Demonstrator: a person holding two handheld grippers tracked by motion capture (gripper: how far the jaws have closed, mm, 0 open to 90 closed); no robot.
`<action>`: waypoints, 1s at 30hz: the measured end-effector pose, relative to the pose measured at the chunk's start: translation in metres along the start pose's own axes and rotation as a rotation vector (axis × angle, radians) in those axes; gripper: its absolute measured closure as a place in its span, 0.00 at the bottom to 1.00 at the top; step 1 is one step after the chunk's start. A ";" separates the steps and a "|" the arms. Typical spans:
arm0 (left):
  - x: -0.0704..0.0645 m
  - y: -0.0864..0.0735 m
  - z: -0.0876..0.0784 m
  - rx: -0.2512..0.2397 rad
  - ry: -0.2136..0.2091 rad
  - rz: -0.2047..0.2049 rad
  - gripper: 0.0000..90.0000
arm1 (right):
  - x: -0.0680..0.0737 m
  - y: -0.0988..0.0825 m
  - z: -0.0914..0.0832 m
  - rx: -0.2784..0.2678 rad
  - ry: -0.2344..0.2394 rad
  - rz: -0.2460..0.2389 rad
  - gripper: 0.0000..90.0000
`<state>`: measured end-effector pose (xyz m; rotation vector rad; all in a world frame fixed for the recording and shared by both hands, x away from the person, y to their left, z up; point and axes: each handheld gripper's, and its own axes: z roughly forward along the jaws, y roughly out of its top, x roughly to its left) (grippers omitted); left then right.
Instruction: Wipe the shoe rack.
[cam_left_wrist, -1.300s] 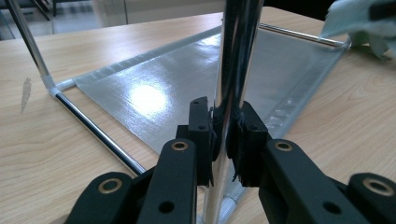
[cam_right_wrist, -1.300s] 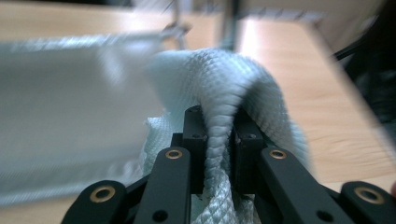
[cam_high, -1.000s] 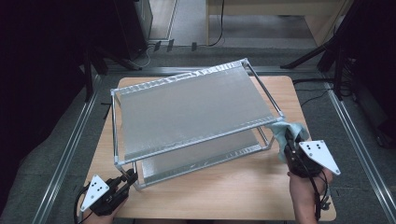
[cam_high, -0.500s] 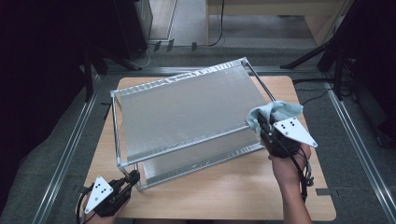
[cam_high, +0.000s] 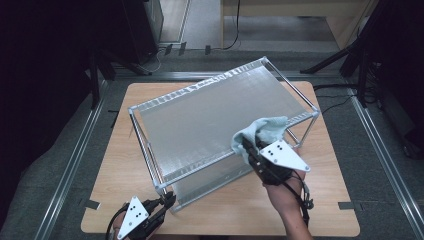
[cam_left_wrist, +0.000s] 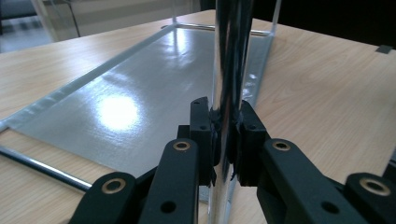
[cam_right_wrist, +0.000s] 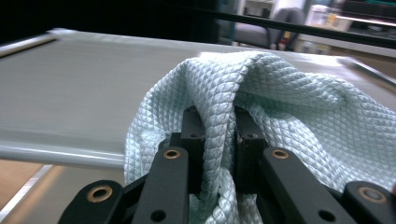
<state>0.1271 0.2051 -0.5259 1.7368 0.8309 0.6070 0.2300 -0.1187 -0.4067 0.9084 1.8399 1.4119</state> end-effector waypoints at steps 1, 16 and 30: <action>-0.002 0.000 0.001 0.000 -0.003 0.001 0.90 | 0.007 0.000 0.000 -0.002 0.022 -0.006 0.87; -0.018 0.003 0.007 0.006 -0.018 -0.008 0.90 | 0.097 0.008 0.003 0.004 0.275 -0.093 0.84; -0.015 0.002 0.006 0.006 -0.062 0.003 0.91 | -0.049 0.004 0.020 0.093 -0.034 0.042 0.83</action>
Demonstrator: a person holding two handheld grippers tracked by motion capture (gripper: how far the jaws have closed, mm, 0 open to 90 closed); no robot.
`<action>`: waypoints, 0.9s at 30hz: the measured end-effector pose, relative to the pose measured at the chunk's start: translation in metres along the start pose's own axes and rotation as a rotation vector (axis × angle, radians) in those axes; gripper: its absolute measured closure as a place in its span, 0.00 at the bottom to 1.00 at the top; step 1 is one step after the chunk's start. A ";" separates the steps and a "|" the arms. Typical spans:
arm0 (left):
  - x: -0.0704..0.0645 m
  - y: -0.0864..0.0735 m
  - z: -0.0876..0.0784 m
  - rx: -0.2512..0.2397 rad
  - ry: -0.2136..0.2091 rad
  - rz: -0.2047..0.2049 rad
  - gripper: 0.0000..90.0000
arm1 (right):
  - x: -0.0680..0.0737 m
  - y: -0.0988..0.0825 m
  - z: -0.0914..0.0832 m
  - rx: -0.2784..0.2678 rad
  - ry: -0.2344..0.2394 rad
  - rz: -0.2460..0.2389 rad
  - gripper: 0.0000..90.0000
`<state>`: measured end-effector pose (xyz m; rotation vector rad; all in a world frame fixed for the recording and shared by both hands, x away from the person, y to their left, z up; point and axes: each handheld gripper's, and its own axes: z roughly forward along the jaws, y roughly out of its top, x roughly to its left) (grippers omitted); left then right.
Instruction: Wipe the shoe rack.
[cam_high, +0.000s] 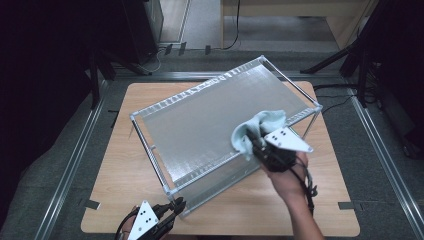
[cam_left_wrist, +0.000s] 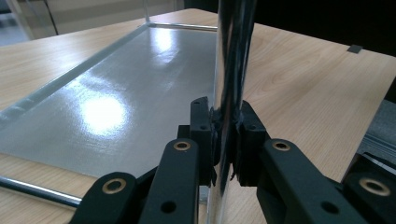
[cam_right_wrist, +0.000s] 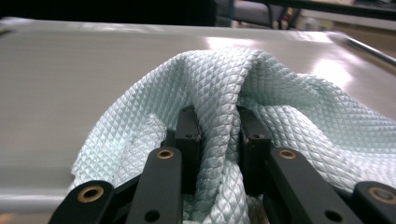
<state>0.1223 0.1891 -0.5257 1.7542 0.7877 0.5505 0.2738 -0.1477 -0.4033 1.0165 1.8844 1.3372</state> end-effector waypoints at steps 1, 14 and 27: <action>0.001 0.000 0.001 -0.003 -0.008 0.002 0.91 | -0.008 0.000 0.002 0.004 -0.017 0.003 0.83; 0.004 -0.001 0.002 -0.009 -0.032 -0.003 0.90 | -0.103 0.011 0.023 0.061 -0.228 0.125 0.88; 0.005 0.000 0.002 -0.004 -0.044 -0.030 0.90 | 0.016 0.002 0.014 0.009 -0.099 0.048 0.90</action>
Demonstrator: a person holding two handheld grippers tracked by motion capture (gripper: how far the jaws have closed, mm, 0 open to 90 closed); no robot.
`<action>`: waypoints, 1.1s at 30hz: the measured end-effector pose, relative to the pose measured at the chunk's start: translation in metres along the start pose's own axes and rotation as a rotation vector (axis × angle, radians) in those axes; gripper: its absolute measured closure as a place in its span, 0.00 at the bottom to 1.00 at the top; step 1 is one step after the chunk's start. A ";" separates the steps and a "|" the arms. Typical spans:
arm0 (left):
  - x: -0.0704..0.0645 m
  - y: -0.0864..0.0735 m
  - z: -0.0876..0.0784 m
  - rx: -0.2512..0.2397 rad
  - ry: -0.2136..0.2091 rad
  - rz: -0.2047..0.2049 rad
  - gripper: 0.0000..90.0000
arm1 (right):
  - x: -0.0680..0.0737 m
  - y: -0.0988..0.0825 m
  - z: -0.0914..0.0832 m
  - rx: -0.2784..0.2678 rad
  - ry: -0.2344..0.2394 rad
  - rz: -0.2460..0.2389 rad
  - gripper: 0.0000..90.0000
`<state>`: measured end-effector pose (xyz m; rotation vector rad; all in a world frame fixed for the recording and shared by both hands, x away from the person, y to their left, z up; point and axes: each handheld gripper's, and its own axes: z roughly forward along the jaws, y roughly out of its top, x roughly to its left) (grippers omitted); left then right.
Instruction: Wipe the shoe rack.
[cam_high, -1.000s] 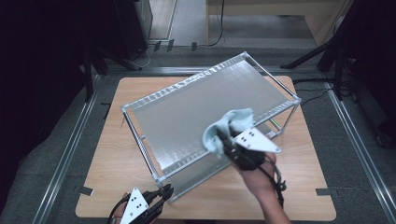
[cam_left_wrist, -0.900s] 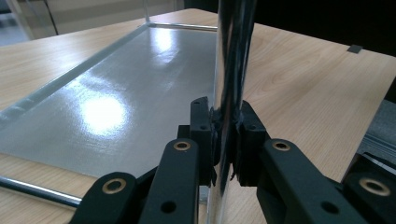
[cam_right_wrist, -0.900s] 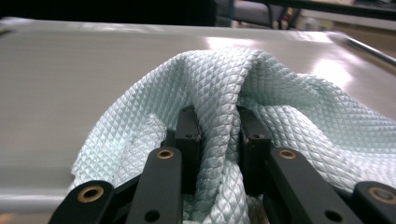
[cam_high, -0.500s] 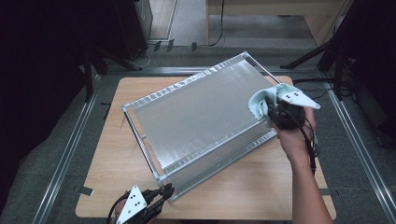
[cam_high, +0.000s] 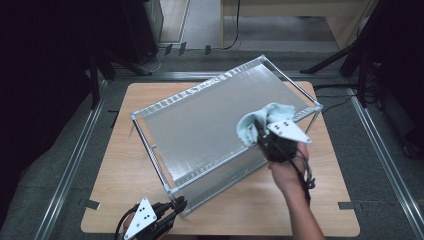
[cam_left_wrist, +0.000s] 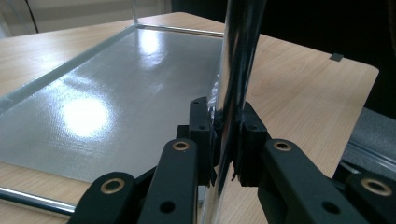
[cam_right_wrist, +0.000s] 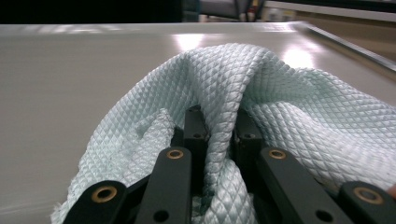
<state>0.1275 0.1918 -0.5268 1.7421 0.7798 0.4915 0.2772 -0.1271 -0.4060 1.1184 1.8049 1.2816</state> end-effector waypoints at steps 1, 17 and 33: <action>-0.001 0.000 0.000 0.001 0.004 -0.002 0.90 | 0.012 -0.001 -0.002 -0.002 0.024 -0.008 0.90; -0.003 0.004 0.000 0.032 0.018 0.035 0.91 | 0.104 -0.010 -0.021 -0.038 0.205 -0.134 0.90; -0.003 0.003 0.000 0.024 0.026 0.002 0.90 | 0.064 -0.014 -0.032 -0.016 0.117 -0.066 0.92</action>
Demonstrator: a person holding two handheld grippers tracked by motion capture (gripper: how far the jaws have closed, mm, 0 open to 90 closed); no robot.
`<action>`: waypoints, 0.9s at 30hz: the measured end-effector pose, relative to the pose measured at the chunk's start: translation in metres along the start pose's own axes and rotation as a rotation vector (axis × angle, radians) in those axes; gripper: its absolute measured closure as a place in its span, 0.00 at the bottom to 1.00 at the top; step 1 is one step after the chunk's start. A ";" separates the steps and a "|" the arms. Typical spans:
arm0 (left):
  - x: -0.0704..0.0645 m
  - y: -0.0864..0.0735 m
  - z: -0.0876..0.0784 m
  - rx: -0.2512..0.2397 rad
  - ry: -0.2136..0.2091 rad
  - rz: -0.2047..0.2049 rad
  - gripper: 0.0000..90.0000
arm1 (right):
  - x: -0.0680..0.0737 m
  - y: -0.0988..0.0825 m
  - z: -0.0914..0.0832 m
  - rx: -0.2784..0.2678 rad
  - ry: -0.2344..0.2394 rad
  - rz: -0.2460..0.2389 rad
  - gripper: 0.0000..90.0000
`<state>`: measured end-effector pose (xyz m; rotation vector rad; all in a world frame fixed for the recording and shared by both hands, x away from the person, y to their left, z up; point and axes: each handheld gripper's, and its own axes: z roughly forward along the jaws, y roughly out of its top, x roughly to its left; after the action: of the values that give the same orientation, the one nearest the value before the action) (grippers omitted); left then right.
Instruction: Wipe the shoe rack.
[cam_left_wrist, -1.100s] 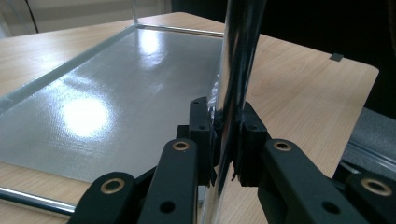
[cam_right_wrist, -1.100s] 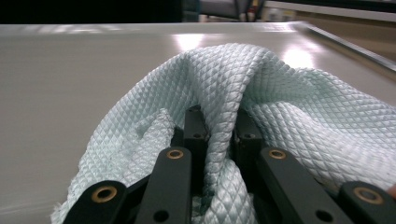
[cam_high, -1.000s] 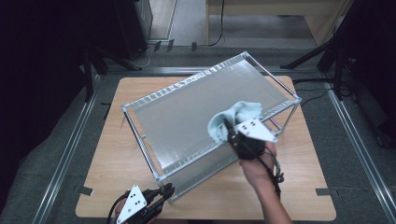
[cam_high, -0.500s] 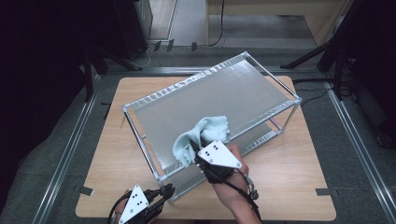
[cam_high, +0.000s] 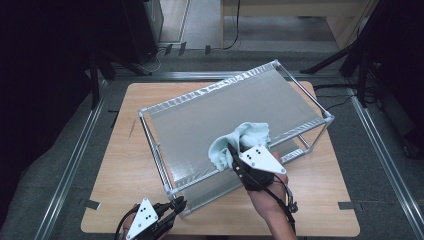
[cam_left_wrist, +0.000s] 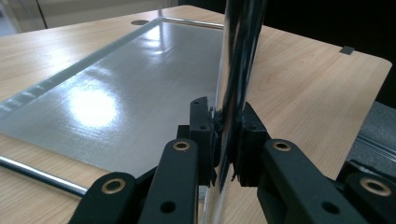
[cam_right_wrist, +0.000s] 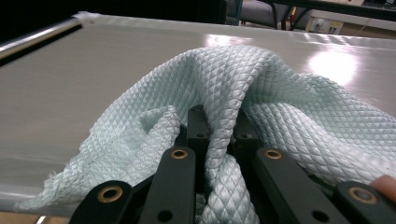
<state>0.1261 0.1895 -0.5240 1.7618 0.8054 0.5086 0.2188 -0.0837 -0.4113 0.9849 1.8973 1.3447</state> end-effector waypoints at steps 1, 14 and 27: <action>0.000 0.000 0.000 0.001 -0.001 -0.002 0.90 | 0.006 0.000 -0.001 -0.005 0.000 0.004 0.92; -0.002 0.000 0.001 -0.001 0.002 0.000 0.90 | 0.112 0.012 0.004 0.009 0.175 -0.119 0.91; -0.003 0.000 0.001 0.003 0.003 0.005 0.90 | -0.038 0.003 0.003 0.037 -0.051 0.003 0.89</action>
<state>0.1247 0.1873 -0.5240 1.7662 0.8046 0.5141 0.2427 -0.1134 -0.4067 1.0313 1.8897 1.2786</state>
